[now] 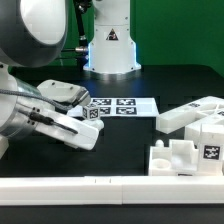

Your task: Assemble chair

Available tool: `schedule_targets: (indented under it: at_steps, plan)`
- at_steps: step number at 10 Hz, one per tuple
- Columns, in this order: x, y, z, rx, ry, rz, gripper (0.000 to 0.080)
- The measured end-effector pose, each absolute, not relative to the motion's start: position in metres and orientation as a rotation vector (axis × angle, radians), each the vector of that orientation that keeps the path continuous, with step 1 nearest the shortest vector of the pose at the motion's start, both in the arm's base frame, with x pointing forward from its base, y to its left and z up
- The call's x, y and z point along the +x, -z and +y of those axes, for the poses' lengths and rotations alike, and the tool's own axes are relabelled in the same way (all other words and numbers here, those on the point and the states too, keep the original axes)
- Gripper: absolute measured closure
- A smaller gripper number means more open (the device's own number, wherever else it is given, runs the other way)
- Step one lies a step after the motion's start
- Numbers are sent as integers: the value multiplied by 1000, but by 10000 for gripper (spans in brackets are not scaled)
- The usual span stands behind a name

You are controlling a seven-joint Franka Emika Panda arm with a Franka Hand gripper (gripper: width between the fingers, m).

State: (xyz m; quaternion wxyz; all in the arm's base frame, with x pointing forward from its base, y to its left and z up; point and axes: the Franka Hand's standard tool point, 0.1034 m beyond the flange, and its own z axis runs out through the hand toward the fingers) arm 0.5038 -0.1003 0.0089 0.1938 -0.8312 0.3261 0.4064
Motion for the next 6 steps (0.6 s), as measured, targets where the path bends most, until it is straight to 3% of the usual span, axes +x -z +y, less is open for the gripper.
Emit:
schedule_targets:
  at_steps: [2,5,6]
  plan:
    - [504,-9,-100,-2331,-1140,915,517]
    - [504,-9,-101,-2332,-1140,915,517]
    - [506,-21,-103,-2332,-1152,900,517]
